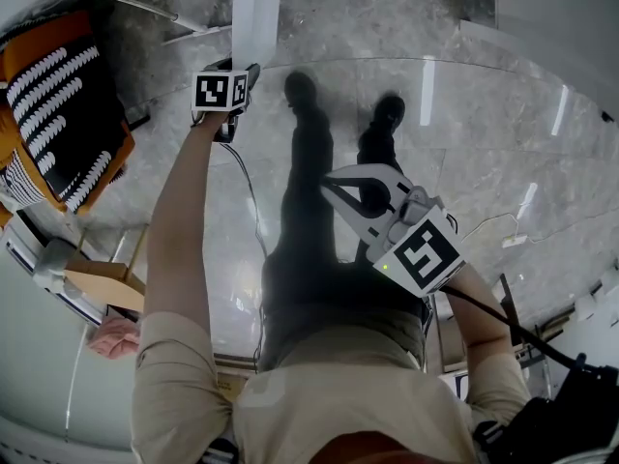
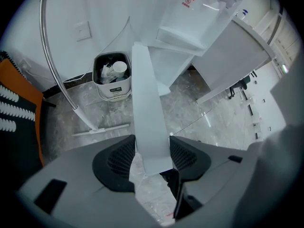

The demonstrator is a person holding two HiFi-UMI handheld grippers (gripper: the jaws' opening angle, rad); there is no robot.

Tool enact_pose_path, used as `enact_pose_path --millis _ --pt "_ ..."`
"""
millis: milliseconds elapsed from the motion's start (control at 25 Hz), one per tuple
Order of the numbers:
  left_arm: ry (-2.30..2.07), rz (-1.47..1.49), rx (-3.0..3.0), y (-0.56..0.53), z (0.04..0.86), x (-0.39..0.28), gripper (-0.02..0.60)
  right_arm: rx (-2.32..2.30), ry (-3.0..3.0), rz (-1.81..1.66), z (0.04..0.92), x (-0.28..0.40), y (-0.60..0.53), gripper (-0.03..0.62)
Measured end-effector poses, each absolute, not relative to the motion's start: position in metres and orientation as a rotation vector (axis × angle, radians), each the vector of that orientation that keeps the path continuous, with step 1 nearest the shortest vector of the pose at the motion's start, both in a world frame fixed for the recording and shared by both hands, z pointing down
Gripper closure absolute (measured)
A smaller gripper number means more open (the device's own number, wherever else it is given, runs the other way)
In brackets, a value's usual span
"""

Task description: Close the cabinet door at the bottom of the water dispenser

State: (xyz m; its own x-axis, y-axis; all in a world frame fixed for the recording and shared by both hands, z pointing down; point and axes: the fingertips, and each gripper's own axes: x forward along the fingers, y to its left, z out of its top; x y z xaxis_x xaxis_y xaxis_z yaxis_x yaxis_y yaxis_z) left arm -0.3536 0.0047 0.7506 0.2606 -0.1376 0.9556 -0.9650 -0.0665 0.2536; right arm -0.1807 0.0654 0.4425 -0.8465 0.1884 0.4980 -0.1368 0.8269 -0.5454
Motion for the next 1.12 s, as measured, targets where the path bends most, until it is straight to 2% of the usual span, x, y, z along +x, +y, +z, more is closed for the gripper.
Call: enact_pose_path --millis 1120 --pt "-1.111 0.855 1.401 -0.012 0.754 -0.27 0.33 0.126 -2.491 0.857 0.443 -0.118 0.056 0.58"
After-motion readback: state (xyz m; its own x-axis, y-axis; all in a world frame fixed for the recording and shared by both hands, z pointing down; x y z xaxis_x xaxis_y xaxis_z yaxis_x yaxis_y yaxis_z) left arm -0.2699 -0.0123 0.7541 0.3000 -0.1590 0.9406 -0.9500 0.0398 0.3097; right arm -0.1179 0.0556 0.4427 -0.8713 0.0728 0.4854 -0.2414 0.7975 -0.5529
